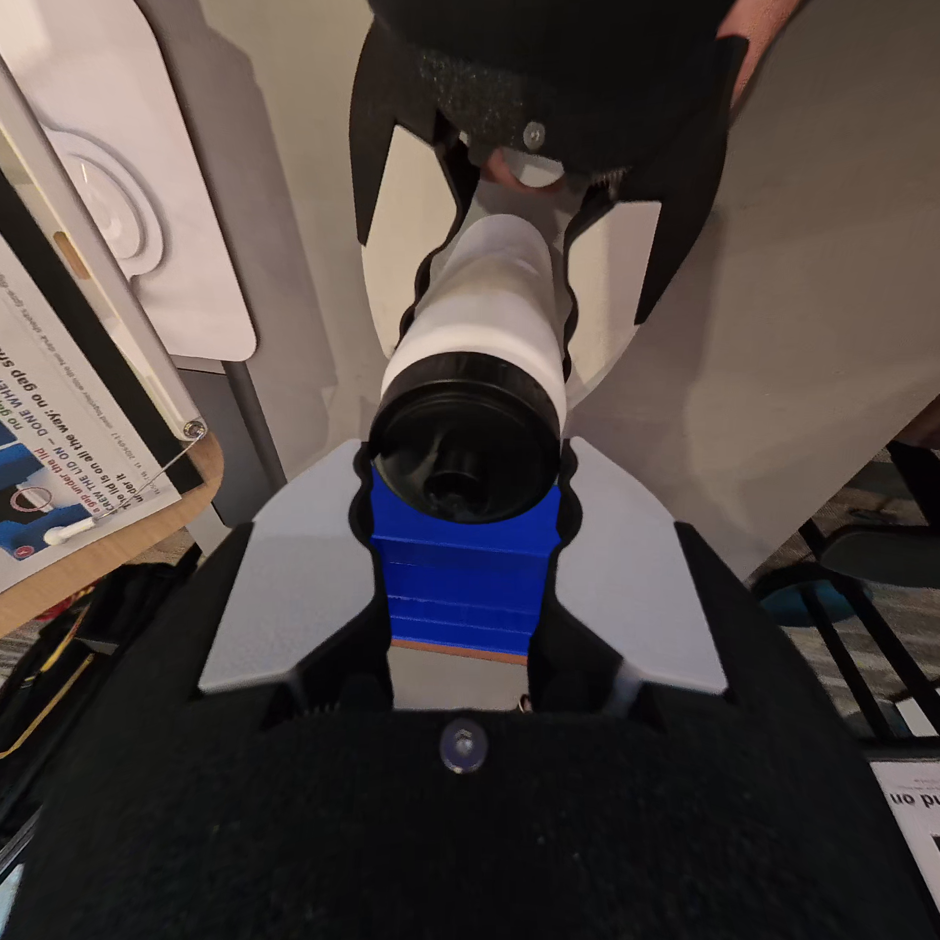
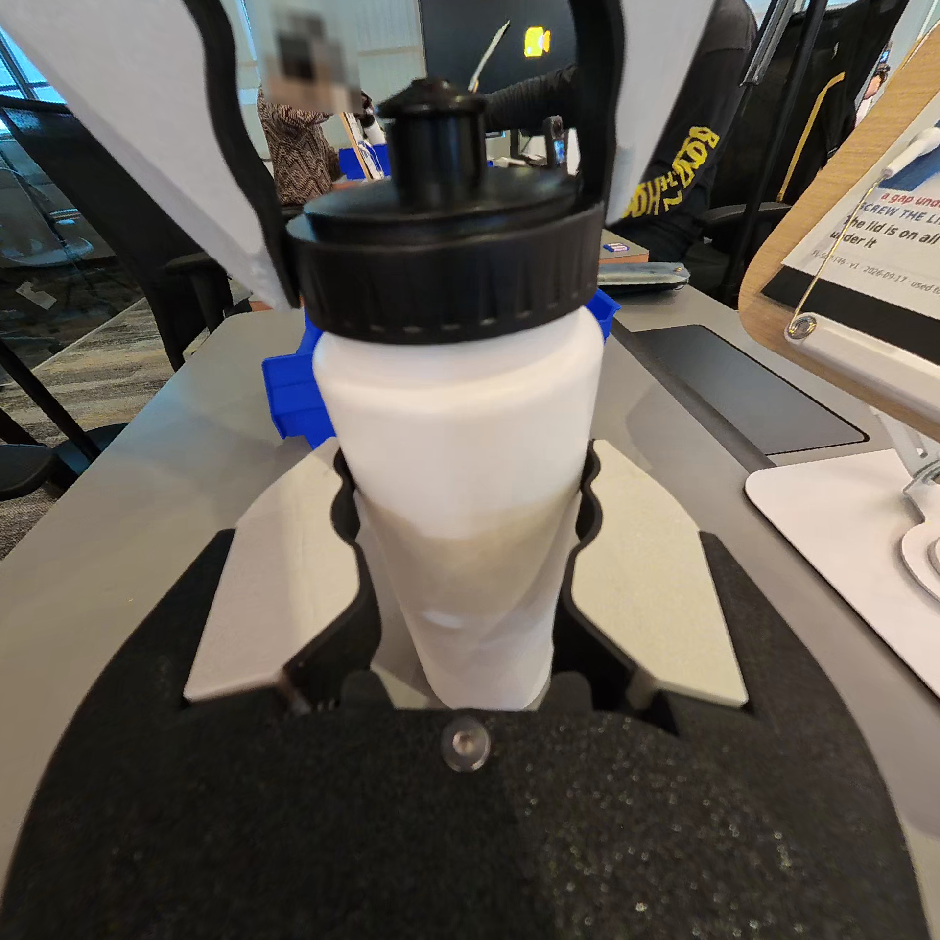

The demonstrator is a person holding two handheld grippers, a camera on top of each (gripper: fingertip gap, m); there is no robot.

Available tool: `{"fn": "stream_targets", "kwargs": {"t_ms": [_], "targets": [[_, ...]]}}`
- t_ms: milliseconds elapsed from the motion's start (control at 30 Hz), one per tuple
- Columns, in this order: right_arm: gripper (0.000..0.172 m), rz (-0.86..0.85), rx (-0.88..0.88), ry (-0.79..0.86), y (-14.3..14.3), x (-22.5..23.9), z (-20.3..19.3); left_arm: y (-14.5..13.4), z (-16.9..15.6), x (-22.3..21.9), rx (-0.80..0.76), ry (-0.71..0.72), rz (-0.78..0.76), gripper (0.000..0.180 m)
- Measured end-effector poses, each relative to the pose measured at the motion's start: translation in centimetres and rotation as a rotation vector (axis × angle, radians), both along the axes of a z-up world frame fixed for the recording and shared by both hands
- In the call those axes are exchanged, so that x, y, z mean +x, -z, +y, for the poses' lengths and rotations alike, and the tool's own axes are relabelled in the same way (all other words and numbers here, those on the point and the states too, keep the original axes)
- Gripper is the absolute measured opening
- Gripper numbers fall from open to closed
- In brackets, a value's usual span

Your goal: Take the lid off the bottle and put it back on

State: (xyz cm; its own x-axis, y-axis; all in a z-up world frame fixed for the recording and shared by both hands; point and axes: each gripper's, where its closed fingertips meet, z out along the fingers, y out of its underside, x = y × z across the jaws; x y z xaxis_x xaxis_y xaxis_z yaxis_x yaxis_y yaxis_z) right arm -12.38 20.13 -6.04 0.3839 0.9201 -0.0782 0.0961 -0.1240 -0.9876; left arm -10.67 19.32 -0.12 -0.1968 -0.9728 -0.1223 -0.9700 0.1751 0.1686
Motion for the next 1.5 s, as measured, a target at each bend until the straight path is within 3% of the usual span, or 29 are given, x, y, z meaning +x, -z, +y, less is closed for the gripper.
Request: {"fn": "stream_targets", "kwargs": {"t_ms": [33,100,200,367,433,533,667,733,867,967,1167,1333,1500], "targets": [[0.085,0.000,0.000,0.000,0.0,0.0,0.0,-0.2,0.0,0.0,0.013,0.001,-0.018,0.069],[0.085,0.002,-0.001,0.000,0.0,0.0,0.0,-0.9,0.0,0.4,0.037,-0.029,-0.082,0.084],[0.085,0.002,-0.003,-0.003,0.0,0.0,0.0,-2.2,-0.4,1.3,0.056,-0.170,-0.228,0.090],[0.085,0.004,-0.006,-0.002,0.0,0.0,0.0,-3.0,-0.7,1.6,0.045,-0.694,-0.454,0.091],[0.085,0.004,-0.007,-0.002,0.0,0.0,0.0,-2.5,-0.4,0.9,0.067,-0.815,-0.474,0.085],[0.085,0.004,-0.009,-0.002,0.1,0.0,0.0,-1.7,0.2,0.0,0.119,-0.860,-0.442,0.081],[0.085,-0.001,-0.009,-0.003,0.1,0.0,0.0,-0.9,-0.2,0.3,0.055,-0.901,-0.415,0.065],[0.085,0.001,-0.010,-0.002,0.1,0.0,0.0,-0.8,0.0,0.4,0.046,-0.910,-0.406,0.065],[0.085,-0.001,-0.009,-0.001,0.1,0.0,0.0,-0.7,0.0,0.4,0.024,-0.881,-0.381,0.065],[0.085,0.000,-0.008,-0.002,0.1,0.0,0.0,-0.7,-0.1,0.4,0.010,-0.777,-0.348,0.066],[0.085,0.001,-0.010,-0.007,0.1,0.1,-0.1,-0.7,-0.1,0.4,-0.049,-0.423,-0.273,0.066],[0.085,0.005,-0.009,-0.005,0.2,0.1,-0.1,-0.9,-0.4,0.4,-0.031,-0.031,-0.201,0.061],[0.085,0.013,-0.009,-0.007,0.1,0.2,-0.1,-1.1,-0.3,0.4,0.006,-0.073,-0.156,0.062]]}}
